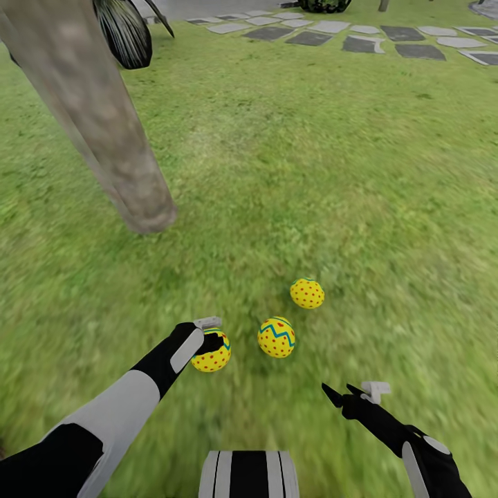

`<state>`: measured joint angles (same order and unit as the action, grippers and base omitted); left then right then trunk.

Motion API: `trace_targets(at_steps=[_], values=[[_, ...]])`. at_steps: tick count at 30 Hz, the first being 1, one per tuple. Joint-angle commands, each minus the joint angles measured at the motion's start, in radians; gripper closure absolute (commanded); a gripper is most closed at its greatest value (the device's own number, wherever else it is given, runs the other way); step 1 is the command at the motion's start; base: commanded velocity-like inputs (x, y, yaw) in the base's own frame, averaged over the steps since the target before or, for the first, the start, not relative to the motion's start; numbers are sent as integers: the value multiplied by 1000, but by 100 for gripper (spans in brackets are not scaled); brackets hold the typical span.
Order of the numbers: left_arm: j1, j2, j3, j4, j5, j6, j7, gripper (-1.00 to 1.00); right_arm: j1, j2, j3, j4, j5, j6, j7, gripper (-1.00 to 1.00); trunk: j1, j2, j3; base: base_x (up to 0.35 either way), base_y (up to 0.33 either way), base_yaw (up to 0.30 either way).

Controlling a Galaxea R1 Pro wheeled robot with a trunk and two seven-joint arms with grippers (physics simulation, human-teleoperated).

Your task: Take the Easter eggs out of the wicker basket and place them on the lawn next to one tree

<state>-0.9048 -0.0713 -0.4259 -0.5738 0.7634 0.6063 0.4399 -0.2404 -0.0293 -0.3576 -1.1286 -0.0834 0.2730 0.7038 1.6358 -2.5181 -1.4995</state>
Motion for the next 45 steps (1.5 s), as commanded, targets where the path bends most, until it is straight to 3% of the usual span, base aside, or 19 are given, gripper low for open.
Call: trace_targets(at_steps=[1, 12, 32, 45], values=[[0, 1, -5, -1, 10, 1, 8, 100, 0, 0, -1, 0, -9, 9, 3, -100, 0, -1, -5, 0, 0, 0], [0, 1, -5, -1, 10, 0, 8, 100, 0, 0, -1, 0, -9, 9, 3, -100, 3, -2, -32, 0, 0, 0], [0, 1, -4, -1, 10, 0, 8, 100, 0, 0, -2, 0, -9, 11, 3, -100, 3, -2, -32, 0, 0, 0], [0, 1, -4, -1, 10, -1, 8, 100, 0, 0, -1, 0, -9, 11, 3, -100, 6, -4, -55, 0, 0, 0]])
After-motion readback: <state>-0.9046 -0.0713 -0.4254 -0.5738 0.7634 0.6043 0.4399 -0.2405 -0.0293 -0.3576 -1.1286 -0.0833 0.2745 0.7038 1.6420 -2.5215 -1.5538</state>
